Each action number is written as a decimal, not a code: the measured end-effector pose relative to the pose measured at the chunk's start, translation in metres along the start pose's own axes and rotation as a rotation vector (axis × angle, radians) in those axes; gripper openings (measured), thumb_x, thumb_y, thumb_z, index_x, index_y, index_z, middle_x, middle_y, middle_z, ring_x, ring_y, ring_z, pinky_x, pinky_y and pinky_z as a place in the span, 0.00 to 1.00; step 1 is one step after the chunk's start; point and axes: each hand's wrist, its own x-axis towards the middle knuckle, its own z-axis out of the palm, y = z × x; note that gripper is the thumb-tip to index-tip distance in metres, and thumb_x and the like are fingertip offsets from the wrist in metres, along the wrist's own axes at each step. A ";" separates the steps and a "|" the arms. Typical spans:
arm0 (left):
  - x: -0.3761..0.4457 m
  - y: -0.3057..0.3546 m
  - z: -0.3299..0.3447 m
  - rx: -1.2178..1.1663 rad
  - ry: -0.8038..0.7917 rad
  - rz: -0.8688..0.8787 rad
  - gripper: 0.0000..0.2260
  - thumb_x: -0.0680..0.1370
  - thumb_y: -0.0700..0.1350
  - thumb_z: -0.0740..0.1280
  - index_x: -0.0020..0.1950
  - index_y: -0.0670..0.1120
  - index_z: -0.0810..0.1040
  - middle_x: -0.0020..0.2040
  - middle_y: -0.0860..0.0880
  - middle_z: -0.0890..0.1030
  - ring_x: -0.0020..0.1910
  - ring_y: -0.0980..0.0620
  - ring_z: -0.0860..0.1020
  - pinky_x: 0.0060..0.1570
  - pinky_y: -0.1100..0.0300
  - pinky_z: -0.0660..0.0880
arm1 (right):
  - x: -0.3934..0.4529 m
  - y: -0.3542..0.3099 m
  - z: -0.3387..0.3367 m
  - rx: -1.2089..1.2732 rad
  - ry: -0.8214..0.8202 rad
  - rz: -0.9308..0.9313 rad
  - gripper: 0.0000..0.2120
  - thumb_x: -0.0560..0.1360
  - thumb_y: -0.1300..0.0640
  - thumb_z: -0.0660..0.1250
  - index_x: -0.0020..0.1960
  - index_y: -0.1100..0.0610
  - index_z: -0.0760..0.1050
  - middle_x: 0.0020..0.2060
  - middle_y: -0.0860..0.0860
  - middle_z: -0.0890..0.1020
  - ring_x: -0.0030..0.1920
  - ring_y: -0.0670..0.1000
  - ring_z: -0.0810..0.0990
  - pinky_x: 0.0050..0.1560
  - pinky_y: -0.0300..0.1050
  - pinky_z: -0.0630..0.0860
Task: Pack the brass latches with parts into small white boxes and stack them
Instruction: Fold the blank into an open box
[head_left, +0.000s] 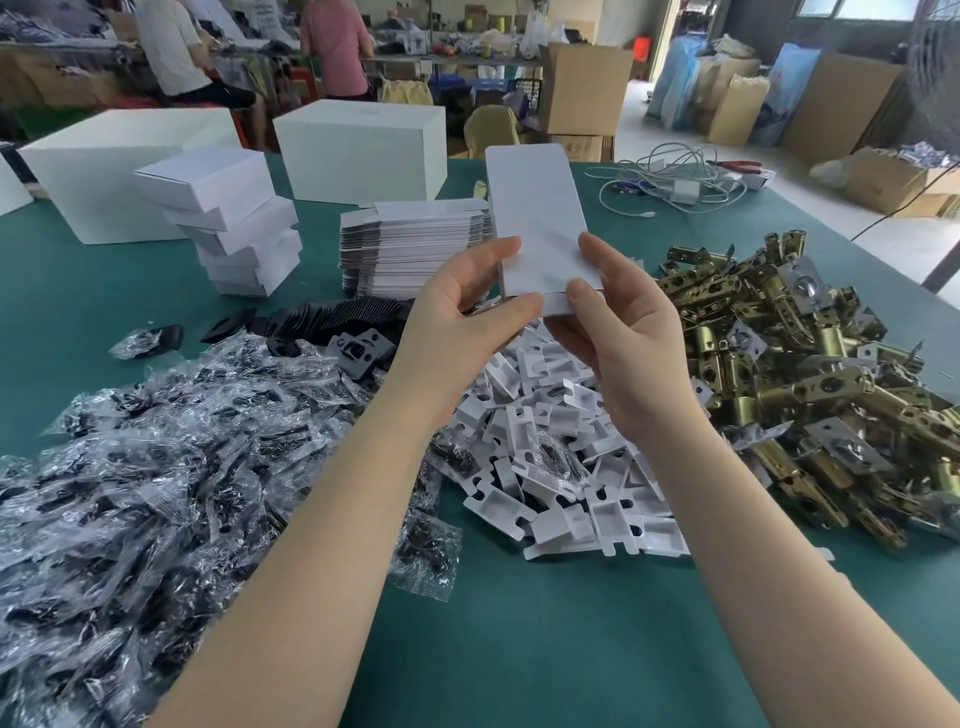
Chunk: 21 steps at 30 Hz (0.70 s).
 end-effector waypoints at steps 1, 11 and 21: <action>0.000 0.000 0.001 -0.009 0.004 -0.007 0.19 0.75 0.37 0.73 0.60 0.58 0.80 0.62 0.50 0.82 0.62 0.51 0.80 0.57 0.56 0.79 | 0.000 0.000 0.000 0.001 0.000 -0.002 0.16 0.80 0.63 0.65 0.62 0.46 0.75 0.64 0.55 0.79 0.57 0.52 0.82 0.54 0.44 0.80; -0.001 0.002 0.002 -0.126 -0.009 -0.063 0.20 0.76 0.31 0.70 0.60 0.55 0.80 0.60 0.48 0.83 0.58 0.49 0.82 0.54 0.56 0.80 | 0.000 0.001 -0.001 -0.031 -0.018 -0.019 0.18 0.79 0.62 0.65 0.65 0.46 0.74 0.67 0.55 0.77 0.59 0.52 0.81 0.54 0.44 0.80; -0.001 0.003 0.003 -0.205 -0.037 -0.086 0.18 0.76 0.33 0.71 0.57 0.55 0.82 0.57 0.49 0.83 0.57 0.50 0.82 0.52 0.59 0.80 | -0.001 -0.002 0.001 -0.055 0.032 -0.045 0.15 0.76 0.56 0.68 0.61 0.44 0.77 0.66 0.57 0.77 0.59 0.53 0.82 0.48 0.40 0.80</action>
